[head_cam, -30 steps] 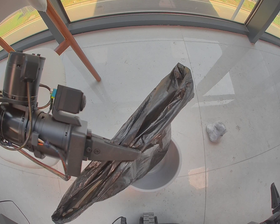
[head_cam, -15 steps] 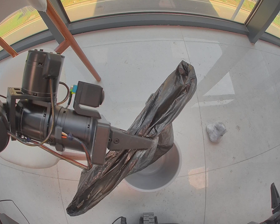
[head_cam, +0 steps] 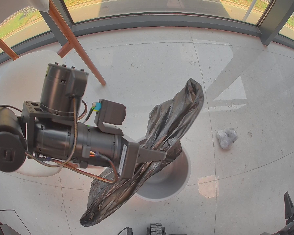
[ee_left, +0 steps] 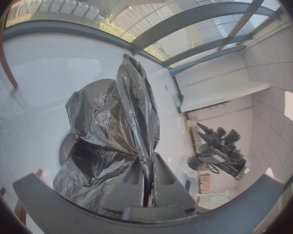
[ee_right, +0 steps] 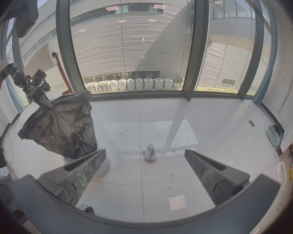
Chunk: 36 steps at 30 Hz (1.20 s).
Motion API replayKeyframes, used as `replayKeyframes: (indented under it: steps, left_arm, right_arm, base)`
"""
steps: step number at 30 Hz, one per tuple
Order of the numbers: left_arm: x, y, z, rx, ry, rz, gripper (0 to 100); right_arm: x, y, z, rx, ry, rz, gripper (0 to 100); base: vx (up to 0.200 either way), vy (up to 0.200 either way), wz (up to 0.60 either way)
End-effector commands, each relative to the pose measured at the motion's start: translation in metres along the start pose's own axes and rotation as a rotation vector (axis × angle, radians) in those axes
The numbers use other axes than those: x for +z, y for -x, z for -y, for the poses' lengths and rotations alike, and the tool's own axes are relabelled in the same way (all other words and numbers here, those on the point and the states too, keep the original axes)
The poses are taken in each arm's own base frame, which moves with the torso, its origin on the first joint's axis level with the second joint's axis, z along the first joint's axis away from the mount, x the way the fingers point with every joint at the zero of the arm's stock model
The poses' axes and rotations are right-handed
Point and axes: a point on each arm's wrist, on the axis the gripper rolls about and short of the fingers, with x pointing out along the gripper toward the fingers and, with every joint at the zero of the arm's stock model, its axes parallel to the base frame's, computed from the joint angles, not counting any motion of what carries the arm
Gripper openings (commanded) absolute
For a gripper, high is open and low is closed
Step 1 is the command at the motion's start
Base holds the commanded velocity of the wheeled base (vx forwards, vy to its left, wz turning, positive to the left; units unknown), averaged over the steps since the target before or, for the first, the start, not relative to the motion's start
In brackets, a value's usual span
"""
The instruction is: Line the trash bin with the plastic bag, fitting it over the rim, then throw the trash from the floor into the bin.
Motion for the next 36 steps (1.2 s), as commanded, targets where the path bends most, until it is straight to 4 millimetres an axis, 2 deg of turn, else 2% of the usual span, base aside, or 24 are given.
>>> replayKeyframes:
  steps: [1,5,10,13,18,25,26,28,31,33,34,36]
  left_arm:
    - [-0.016,-0.026,0.005,0.113,-0.033,0.007,0]
    - [-0.026,-0.03,-0.001,0.229,-0.034,0.01,0]
    - [-0.027,-0.031,-0.002,0.242,-0.032,0.008,0]
    - [-0.032,-0.036,0.017,0.191,-0.063,-0.009,0]
    - [-0.051,-0.041,0.015,0.249,-0.059,-0.065,0]
    - [-0.035,-0.042,0.02,0.312,-0.078,0.003,0]
    - [-0.031,-0.047,0.024,0.346,-0.091,0.023,0]
    - [-0.032,-0.056,0.025,0.393,-0.095,0.017,0]
    - [-0.035,-0.059,0.028,0.414,-0.101,0.014,0]
    - [-0.041,-0.059,0.03,0.413,-0.104,-0.002,0]
    - [-0.044,-0.059,0.031,0.408,-0.105,-0.012,0]
    - [-0.045,-0.058,0.032,0.408,-0.093,-0.011,0]
  right_arm:
    - [-0.005,0.0,0.0,-0.002,0.0,-0.001,100]
    - [-0.005,0.0,0.0,-0.002,0.0,-0.001,100]
    - [-0.005,0.0,0.0,-0.002,0.0,-0.003,100]
    - [-0.005,0.0,0.0,0.001,0.0,-0.003,100]
    - [-0.005,0.0,0.0,0.0,0.002,-0.005,100]
    - [-0.005,0.0,0.0,0.0,0.003,-0.003,100]
    - [-0.005,0.0,0.0,-0.003,0.003,-0.001,100]
    - [-0.005,0.0,0.0,-0.002,0.008,-0.001,100]
    - [-0.005,0.0,0.0,-0.002,0.015,-0.001,100]
    - [0.046,0.01,0.0,0.026,0.003,0.182,100]
    - [0.068,0.006,0.0,0.043,-0.014,0.18,100]
    - [0.089,-0.023,-0.001,0.143,-0.105,0.035,100]
  base:
    - [0.0,0.0,0.0]
    - [0.0,0.0,0.0]
    - [0.0,0.0,0.0]
    - [0.0,0.0,0.0]
    - [0.0,0.0,0.0]
    - [0.0,0.0,0.0]
    - [0.0,0.0,0.0]
    - [0.0,0.0,0.0]
    - [0.0,0.0,0.0]
    - [0.0,0.0,0.0]
    - [0.0,0.0,0.0]
    - [0.0,0.0,0.0]
